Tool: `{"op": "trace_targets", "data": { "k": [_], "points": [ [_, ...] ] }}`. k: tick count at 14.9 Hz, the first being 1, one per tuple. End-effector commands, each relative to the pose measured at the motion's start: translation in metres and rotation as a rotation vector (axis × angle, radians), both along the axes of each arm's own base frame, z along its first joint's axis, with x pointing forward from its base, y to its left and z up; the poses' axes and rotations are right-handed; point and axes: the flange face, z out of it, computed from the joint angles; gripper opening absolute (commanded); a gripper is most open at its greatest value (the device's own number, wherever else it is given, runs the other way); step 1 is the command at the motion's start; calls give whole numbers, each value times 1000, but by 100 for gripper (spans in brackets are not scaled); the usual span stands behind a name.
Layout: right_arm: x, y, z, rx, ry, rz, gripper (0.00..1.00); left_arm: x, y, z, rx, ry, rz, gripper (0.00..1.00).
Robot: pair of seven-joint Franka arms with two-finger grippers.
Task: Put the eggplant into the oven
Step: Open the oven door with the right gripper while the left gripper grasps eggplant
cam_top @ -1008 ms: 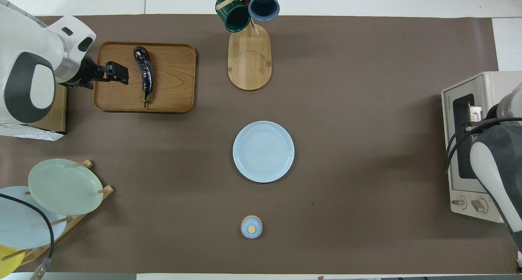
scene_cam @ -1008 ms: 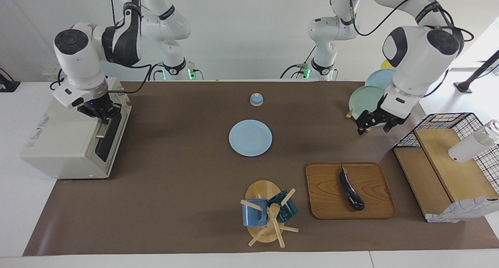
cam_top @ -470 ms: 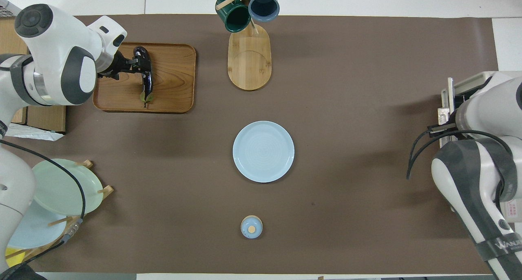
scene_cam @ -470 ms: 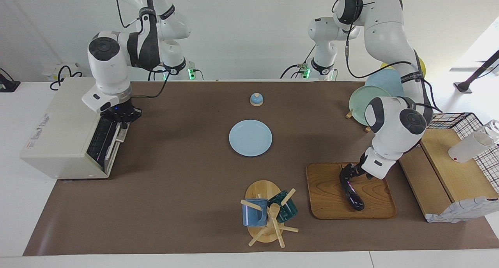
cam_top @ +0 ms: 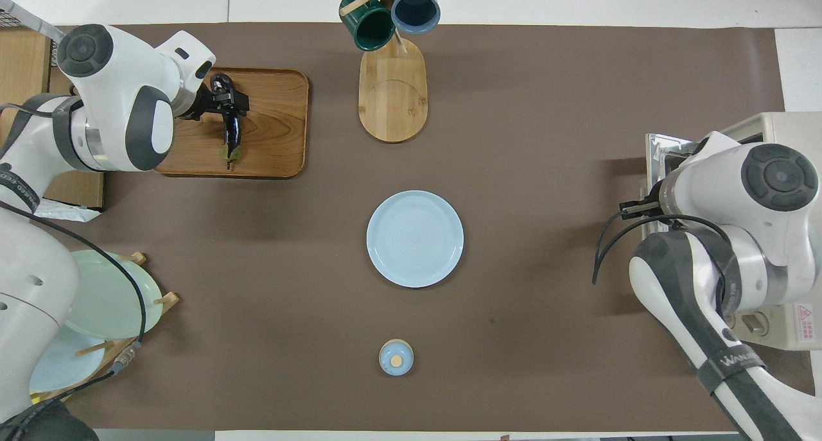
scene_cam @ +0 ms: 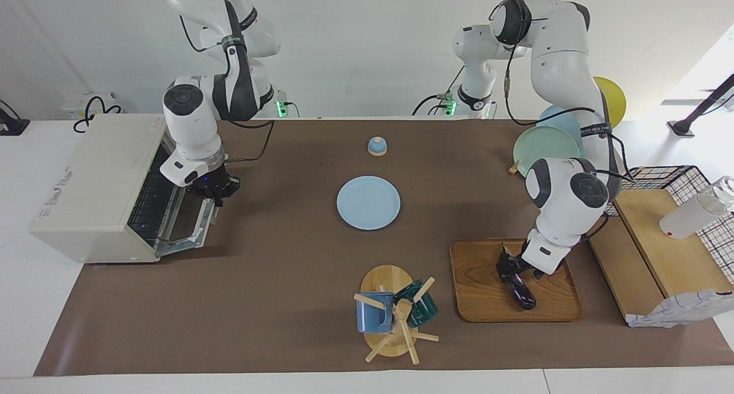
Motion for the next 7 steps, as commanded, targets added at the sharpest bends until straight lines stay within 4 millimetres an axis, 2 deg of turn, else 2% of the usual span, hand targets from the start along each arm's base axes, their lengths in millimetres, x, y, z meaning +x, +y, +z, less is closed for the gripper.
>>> {"op": "trace_targets", "data": {
  "k": [1, 3, 4, 5, 7],
  "points": [
    [2, -37, -33, -20, -9, -15, 0, -6, 0, -2, 18, -13, -18, 100],
    [2, -32, -37, -10, -3, -17, 0, -6, -1, -1, 18, -13, -20, 94],
    [2, -19, -37, 6, -4, -11, 0, -6, -1, -1, 18, -13, -20, 88],
    [2, -8, -37, 22, -4, -17, 0, -6, -1, -2, 19, -12, -20, 79],
    [1, 0, -36, 30, -7, -45, 0, -6, -1, -2, 18, -12, -20, 54]
  ]
}}
